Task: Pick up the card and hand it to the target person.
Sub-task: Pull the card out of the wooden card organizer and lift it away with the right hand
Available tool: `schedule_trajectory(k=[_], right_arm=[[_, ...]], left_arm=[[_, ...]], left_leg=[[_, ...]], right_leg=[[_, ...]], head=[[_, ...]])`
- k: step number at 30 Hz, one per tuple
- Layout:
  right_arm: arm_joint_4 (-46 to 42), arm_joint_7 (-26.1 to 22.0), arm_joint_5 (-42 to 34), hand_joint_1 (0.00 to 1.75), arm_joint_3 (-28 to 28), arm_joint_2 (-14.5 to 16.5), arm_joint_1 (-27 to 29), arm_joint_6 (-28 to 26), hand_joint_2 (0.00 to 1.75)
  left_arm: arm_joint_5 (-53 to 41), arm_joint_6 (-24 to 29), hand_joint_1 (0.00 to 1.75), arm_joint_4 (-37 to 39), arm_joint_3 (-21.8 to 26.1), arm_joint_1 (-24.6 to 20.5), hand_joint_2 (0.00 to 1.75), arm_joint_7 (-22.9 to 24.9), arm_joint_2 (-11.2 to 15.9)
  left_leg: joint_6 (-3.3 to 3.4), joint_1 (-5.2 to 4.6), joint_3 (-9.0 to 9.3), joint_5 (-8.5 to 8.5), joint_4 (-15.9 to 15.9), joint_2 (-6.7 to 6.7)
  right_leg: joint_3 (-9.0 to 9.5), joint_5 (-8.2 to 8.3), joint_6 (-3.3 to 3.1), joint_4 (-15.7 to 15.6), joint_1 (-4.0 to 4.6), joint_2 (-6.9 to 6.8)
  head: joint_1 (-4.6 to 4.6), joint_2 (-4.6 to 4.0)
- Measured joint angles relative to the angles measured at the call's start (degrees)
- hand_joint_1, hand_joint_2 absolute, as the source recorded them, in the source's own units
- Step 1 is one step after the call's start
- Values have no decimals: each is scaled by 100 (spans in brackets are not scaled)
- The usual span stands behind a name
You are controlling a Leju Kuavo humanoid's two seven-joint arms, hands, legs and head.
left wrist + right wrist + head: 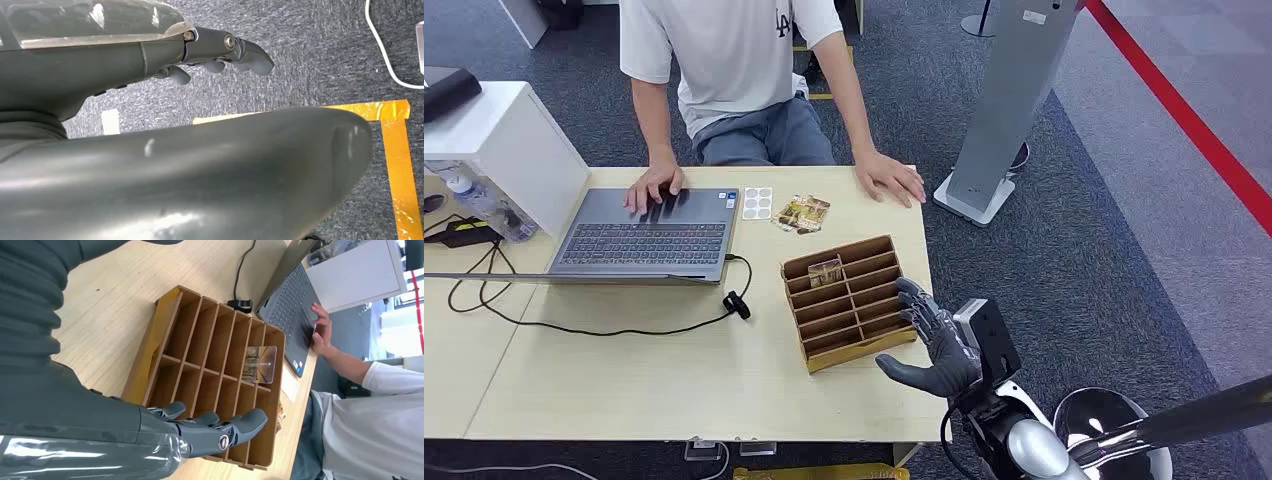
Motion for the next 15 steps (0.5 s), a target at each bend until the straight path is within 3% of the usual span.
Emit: schedule_trajectory(k=[15], right_arm=[[86,2,-15,0,48,0,-126,14,175]], left_arm=[[78,-5,0,0,2,0,0,-2,38]], left_leg=[[0,0,0,0,0,0]], right_leg=[[1,0,0,0,0,0]], head=[[2,0]])
